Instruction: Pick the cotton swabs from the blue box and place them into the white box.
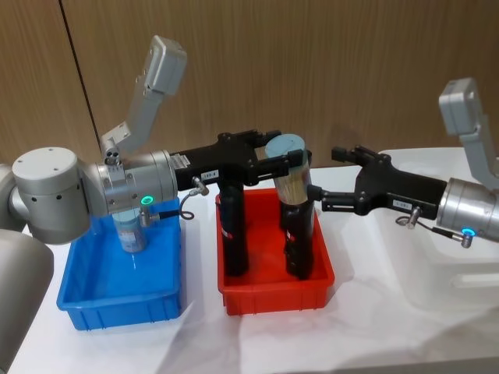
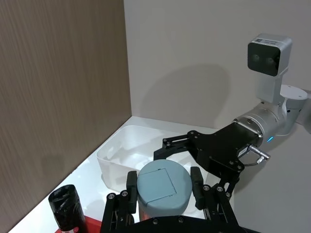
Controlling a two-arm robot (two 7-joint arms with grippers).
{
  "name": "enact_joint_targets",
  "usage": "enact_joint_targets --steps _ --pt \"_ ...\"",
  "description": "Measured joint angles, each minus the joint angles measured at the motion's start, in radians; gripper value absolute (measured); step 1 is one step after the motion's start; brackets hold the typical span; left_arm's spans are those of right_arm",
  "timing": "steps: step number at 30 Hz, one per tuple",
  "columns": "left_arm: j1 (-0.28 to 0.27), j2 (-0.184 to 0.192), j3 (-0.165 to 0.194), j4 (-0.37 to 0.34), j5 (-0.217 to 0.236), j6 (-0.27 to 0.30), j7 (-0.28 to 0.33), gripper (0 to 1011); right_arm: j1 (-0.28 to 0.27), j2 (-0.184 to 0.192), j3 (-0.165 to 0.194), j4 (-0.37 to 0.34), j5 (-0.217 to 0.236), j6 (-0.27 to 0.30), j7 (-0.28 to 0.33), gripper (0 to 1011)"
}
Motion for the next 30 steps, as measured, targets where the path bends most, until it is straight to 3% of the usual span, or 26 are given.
enact_joint_targets --steps 15,30 --pt "0.0 0.0 0.0 0.0 0.0 0.0 0.0 660 0.043 -0.016 -0.021 0.051 -0.013 -0.003 0.031 1002" --pt "0.0 0.0 0.0 0.0 0.0 0.0 0.0 660 0.051 -0.02 -0.041 0.071 -0.015 -0.003 0.047 1002"
